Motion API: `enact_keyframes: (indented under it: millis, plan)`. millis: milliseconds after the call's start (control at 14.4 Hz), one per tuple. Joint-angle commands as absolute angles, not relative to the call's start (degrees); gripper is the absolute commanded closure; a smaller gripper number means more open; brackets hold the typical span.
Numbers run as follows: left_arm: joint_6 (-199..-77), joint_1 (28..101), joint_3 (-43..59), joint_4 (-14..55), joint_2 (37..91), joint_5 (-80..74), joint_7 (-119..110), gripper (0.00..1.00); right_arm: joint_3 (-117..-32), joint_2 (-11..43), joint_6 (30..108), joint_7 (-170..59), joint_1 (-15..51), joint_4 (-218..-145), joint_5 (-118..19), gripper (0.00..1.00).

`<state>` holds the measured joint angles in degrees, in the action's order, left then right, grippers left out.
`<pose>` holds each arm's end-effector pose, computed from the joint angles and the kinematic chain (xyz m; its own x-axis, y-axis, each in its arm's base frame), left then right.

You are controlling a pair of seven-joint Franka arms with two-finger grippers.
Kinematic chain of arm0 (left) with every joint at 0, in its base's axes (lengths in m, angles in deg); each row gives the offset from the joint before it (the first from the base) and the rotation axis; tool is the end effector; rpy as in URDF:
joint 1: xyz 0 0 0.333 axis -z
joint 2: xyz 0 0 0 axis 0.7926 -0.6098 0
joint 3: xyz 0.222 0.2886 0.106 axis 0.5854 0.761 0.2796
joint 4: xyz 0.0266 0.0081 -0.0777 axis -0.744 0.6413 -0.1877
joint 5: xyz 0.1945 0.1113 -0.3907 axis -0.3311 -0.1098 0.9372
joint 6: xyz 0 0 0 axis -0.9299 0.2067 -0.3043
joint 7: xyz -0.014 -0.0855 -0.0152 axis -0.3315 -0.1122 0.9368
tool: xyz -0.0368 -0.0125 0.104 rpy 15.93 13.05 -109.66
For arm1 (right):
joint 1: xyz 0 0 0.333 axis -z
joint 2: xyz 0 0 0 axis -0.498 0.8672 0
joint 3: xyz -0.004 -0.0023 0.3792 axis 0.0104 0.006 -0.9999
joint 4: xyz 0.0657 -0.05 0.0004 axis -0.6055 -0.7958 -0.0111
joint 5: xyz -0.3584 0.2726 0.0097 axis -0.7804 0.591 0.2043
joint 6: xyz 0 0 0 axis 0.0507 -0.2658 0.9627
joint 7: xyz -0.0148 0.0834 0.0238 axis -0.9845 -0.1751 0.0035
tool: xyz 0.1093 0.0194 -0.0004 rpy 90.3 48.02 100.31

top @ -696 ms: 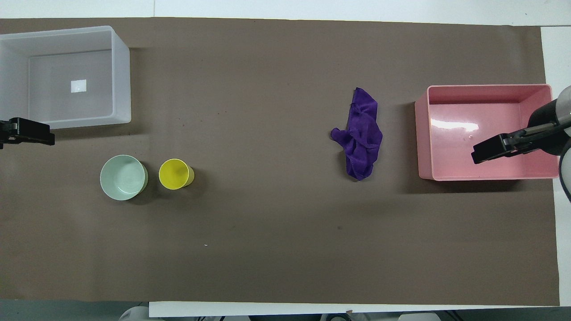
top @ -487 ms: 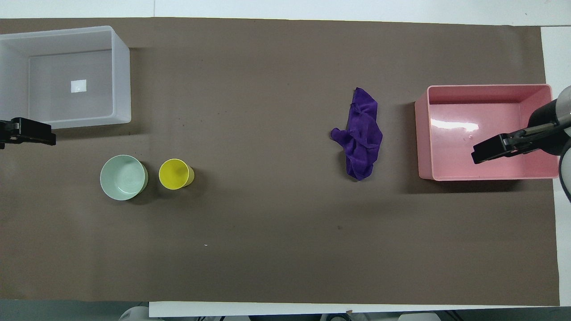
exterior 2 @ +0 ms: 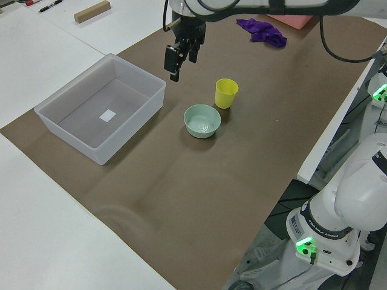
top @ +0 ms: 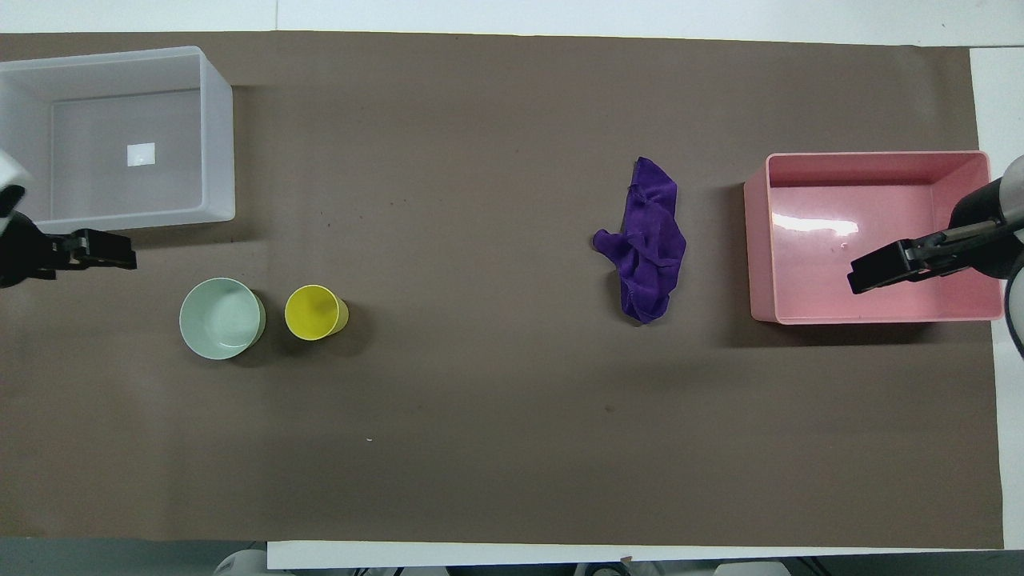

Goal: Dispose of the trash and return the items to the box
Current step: 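Reach the left gripper to the green bowl while the right gripper reaches the cloth, then lift the bowl into the clear box while the right gripper grasps the cloth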

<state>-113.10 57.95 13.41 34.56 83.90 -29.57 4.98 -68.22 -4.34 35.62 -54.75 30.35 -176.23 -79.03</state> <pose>0.5401 -0.0295 0.5081 0.9996 0.0287 -0.0039 0.0286 -0.9995 -0.0162 0.5644 0.0089 0.6515 0.9731 0.1680 -0.1577 0.1630 -0.9856 -0.0440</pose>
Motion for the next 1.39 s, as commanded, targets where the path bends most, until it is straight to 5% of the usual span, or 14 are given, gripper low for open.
enact_keyframes:
  millis: [0, 209, 348, 974, 1322]
  plan:
    - [-122.2, 58.1, 13.3, 48.4, 85.8, -30.5, 3.3, 0.00, -68.6, -6.7, 35.5, -53.9, 31.1, -177.3, -78.5, 0.00]
    - [-129.7, 58.2, 13.3, 55.6, 84.1, -30.5, 3.1, 0.03, -68.8, -6.7, 40.3, -53.5, 30.4, -179.5, -78.4, 0.00]
    - [-135.8, 60.2, 13.3, 58.6, 82.4, -30.5, -1.7, 0.99, -69.5, -4.3, 45.2, -56.6, 28.8, -181.3, -76.4, 0.00]
    - [-136.0, 60.6, 13.5, 56.0, 79.8, -30.5, -1.8, 1.00, -69.5, 10.7, 74.8, -65.8, 16.0, -190.9, -76.3, 0.00]
    - [-109.6, 59.8, 13.4, 31.7, 80.1, -30.5, -1.3, 1.00, -69.5, 18.0, 84.5, -66.0, 14.7, -192.6, -76.3, 0.02]
